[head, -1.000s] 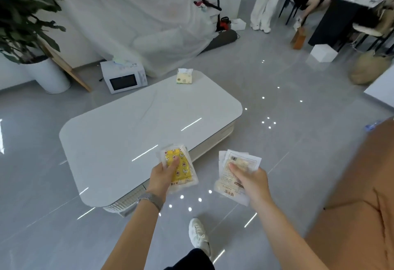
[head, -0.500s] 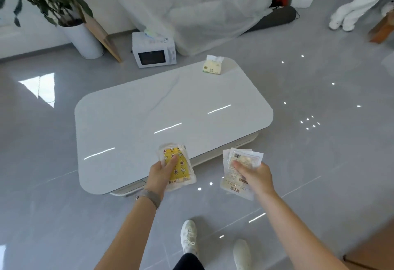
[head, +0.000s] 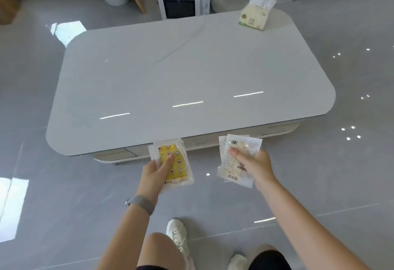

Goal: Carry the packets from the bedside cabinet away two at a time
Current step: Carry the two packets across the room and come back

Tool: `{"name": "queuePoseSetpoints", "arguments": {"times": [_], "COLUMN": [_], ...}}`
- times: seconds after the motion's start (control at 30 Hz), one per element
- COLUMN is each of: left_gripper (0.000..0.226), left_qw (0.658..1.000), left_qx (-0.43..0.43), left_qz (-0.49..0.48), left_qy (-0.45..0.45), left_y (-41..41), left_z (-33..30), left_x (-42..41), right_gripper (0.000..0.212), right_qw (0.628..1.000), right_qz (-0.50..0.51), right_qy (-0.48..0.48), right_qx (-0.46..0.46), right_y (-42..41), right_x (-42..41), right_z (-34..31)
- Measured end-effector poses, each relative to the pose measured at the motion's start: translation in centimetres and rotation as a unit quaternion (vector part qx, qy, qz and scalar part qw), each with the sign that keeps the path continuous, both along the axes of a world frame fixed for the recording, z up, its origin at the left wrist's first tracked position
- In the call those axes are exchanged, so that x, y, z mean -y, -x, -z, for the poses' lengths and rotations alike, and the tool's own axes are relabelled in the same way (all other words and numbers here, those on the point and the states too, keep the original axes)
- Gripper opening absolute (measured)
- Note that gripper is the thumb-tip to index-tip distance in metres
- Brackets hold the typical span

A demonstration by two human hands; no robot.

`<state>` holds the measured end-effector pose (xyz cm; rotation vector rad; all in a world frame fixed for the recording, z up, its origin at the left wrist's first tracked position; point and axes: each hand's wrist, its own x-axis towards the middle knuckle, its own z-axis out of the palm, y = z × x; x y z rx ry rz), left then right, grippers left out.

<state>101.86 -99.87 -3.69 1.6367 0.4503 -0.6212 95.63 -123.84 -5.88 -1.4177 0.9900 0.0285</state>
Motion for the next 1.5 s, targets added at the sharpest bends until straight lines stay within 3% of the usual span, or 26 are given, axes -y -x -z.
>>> {"name": "queuePoseSetpoints", "arguments": {"times": [0.13,0.27,0.5,0.8,1.13,1.37,1.43,1.5], "left_gripper": [0.016,0.015,0.024,0.026,0.035,0.079,0.077,0.059], "left_qw": [0.998,0.992,0.972,0.97,0.964,0.956,0.954,0.947], "left_qx": [0.061,0.117,0.22,0.21,0.23,0.262,0.268,0.278], "left_qz": [0.006,0.016,0.066,0.098,0.092,0.087,0.092,0.103], "left_qy": [-0.012,-0.034,-0.054,-0.072,-0.095,-0.102,-0.101,-0.124], "left_y": [-2.1,-3.6,-5.5,-5.8,-7.3,-7.1,-7.0,-6.9], "left_z": [6.8,12.1,16.3,17.1,16.8,16.2,16.4,16.8], "left_x": [0.3,1.4,2.2,-0.4,-1.5,-1.4,-1.3,-1.4], "right_gripper": [0.026,0.021,0.021,0.016,0.018,0.018,0.021,0.023], "right_qw": [0.997,0.991,0.984,0.959,0.96,0.959,0.961,0.962], "right_qz": [-0.07,-0.127,-0.148,-0.223,-0.227,-0.235,-0.231,-0.226], "right_qy": [0.0,0.0,0.019,0.133,0.104,0.082,0.068,0.058], "right_qx": [0.009,0.045,0.098,0.111,0.127,0.133,0.14,0.144], "right_y": [-2.8,-5.4,-9.3,-9.4,-11.7,-12.6,-12.7,-12.6], "right_x": [-0.4,-1.3,-1.8,-2.6,-4.1,-4.6,-4.7,-4.7], "right_z": [8.9,15.9,23.9,25.0,27.3,28.6,28.7,28.9]}}
